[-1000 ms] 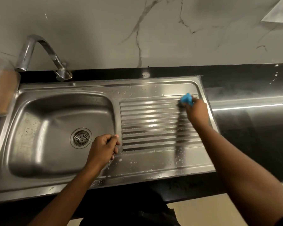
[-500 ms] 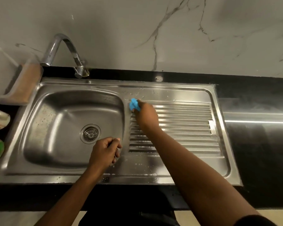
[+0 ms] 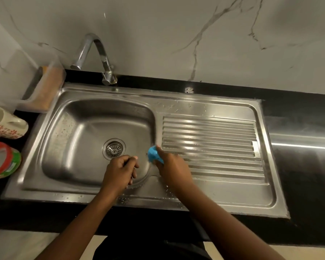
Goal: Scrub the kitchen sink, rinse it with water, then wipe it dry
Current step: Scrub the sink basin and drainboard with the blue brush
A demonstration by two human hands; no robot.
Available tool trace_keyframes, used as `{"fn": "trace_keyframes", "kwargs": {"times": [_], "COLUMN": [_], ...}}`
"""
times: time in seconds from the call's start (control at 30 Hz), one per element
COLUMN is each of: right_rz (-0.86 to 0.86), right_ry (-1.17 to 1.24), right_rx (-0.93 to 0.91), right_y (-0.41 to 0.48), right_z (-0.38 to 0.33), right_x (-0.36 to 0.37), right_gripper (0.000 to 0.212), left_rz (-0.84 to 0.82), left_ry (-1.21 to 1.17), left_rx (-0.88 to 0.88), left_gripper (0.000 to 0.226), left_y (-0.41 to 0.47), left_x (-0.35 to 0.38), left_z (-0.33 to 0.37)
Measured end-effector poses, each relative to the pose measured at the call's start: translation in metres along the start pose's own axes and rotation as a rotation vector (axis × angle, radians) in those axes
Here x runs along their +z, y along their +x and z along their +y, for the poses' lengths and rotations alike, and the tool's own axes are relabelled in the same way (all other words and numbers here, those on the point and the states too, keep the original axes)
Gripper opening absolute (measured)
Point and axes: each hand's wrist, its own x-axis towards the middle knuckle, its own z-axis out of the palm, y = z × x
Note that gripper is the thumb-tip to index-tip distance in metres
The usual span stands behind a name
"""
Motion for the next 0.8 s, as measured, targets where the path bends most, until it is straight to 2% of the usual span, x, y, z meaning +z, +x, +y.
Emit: {"fn": "trace_keyframes", "kwargs": {"times": [0.1, 0.2, 0.4, 0.8], "right_rz": [0.013, 0.085, 0.112, -0.027], "right_ry": [-0.027, -0.059, 0.007, 0.048], "right_rx": [-0.006, 0.015, 0.110, 0.078], "right_y": [0.002, 0.045, 0.112, -0.042], "right_z": [0.001, 0.001, -0.003, -0.021], "right_x": [-0.002, -0.013, -0.033, 0.016], "right_gripper": [0.059, 0.054, 0.040, 0.056], "left_rz": [0.002, 0.022, 0.059, 0.013], "left_ry": [-0.002, -0.026, -0.039, -0.061], "left_rx": [0.001, 0.000, 0.010, -0.014], "left_gripper": [0.035, 0.034, 0.035, 0.035], "left_y": [0.000, -0.002, -0.010, -0.008], "left_x": [-0.004, -0.011, -0.030, -0.036], "left_z": [0.000, 0.000, -0.005, -0.028]}}
